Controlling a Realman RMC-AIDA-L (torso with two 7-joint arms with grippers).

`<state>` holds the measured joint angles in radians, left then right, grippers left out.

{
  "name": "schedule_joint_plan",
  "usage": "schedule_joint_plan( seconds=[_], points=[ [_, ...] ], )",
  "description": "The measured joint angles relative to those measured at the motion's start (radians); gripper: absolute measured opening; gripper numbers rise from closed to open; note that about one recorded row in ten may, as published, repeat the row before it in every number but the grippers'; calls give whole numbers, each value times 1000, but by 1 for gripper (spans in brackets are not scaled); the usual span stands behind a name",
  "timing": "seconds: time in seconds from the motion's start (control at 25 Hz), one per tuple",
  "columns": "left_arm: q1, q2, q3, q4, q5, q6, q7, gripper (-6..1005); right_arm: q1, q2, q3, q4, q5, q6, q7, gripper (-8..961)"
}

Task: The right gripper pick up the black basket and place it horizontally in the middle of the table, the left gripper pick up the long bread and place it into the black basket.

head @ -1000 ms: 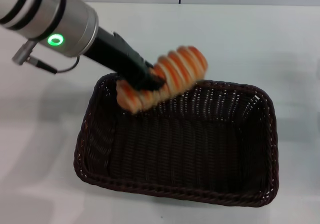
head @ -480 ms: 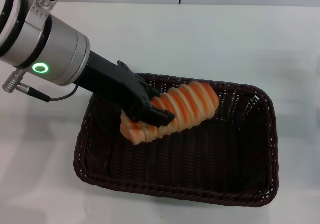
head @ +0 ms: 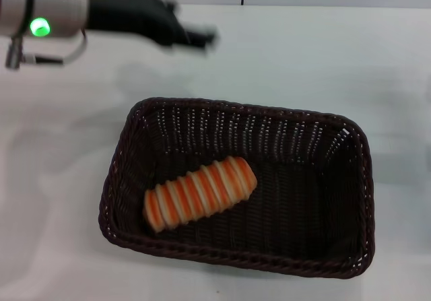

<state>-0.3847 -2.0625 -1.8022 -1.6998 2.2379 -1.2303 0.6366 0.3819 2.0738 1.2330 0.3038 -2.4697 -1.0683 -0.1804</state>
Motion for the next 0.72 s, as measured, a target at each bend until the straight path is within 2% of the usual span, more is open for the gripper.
schedule_joint_plan(
  seconds=[0.04, 0.08, 0.12, 0.16, 0.24, 0.32, 0.44, 0.52, 0.56, 0.6, 0.64, 0.68, 0.72],
  points=[
    [18, 0, 1, 26, 3, 95, 0, 811, 0, 0, 0, 0, 0, 0, 0, 343],
    [48, -2, 13, 88, 11, 276, 7, 833, 0, 0, 1, 0, 0, -1, 0, 343],
    [48, -2, 13, 88, 11, 276, 7, 839, 0, 0, 1, 0, 0, -1, 0, 344],
    [63, -3, 18, 140, 15, 393, 11, 845, 0, 0, 1, 0, 0, 0, 0, 344],
    [73, -3, 22, 213, 12, 543, 14, 858, 1, -1, 2, 0, 0, 0, 0, 345],
    [87, -3, 36, 325, 0, 766, 17, 870, 1, -1, 2, 0, 0, -1, -1, 344],
    [110, -4, 136, 474, -1, 1127, 18, 860, 6, -1, 2, -1, 0, -2, -1, 343],
    [110, -4, 136, 474, -1, 1127, 18, 860, 10, -1, 2, -3, 0, 0, -1, 343],
    [114, -2, 243, 602, 1, 1440, -6, 860, 12, -1, 2, -4, 0, 1, -1, 343],
    [99, 1, 320, 723, 13, 1660, -94, 860, 13, -1, 3, -4, 0, 1, -1, 343],
    [99, 1, 320, 723, 13, 1660, -94, 860, 13, -1, 3, -4, 0, 1, -1, 343],
    [91, 2, 346, 771, 21, 1737, -142, 860, 13, -1, 6, -3, 0, 1, 3, 343],
    [68, 8, 372, 859, 73, 1840, -292, 860, 14, 0, 15, -2, 0, 1, 7, 343]
  ],
)
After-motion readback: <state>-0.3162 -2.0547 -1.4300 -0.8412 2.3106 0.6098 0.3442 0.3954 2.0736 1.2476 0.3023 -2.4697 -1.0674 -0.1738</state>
